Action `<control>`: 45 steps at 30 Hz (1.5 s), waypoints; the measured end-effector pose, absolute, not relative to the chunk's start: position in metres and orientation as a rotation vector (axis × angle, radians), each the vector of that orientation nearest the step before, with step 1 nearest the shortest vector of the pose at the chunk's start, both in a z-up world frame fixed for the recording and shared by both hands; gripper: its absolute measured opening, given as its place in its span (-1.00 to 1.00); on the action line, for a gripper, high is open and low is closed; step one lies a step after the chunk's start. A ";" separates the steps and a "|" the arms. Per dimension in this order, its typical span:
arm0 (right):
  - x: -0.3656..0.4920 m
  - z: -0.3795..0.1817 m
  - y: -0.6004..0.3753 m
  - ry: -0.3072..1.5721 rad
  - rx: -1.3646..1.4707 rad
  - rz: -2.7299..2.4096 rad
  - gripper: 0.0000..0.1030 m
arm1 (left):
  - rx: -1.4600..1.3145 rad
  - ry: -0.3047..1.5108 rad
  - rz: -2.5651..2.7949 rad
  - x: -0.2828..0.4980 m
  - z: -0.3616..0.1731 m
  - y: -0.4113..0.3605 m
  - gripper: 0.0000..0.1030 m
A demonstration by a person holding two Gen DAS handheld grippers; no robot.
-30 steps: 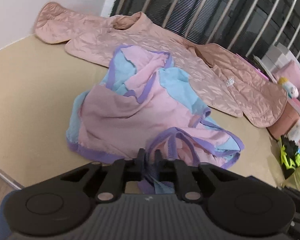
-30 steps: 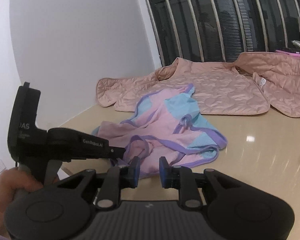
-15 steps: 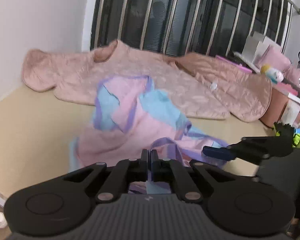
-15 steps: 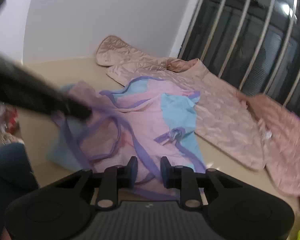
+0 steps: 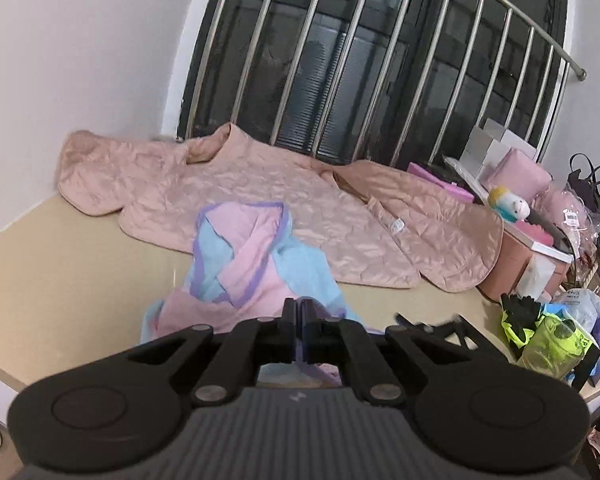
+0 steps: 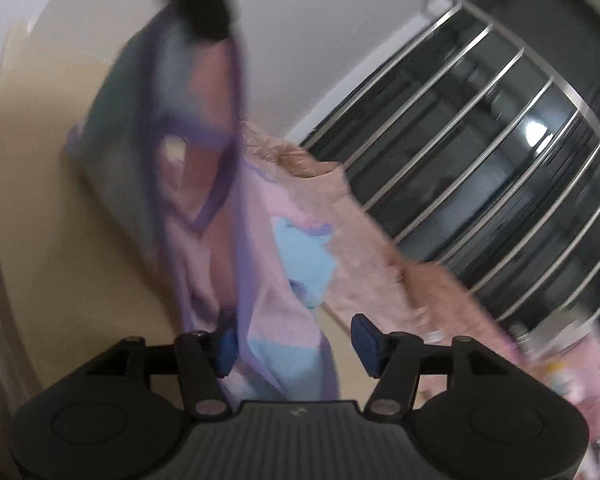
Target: Fold clothes
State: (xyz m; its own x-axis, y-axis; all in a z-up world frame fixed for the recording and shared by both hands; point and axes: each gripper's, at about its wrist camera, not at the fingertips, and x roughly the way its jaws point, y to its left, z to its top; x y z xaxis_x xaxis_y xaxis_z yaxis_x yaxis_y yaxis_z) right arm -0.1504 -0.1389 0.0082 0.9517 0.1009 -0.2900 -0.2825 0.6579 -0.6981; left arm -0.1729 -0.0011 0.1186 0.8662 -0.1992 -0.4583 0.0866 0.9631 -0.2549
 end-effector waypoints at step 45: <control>-0.252 0.014 -0.178 0.252 -0.679 0.133 -1.00 | 0.187 0.448 0.169 -0.242 -0.007 -0.049 -0.19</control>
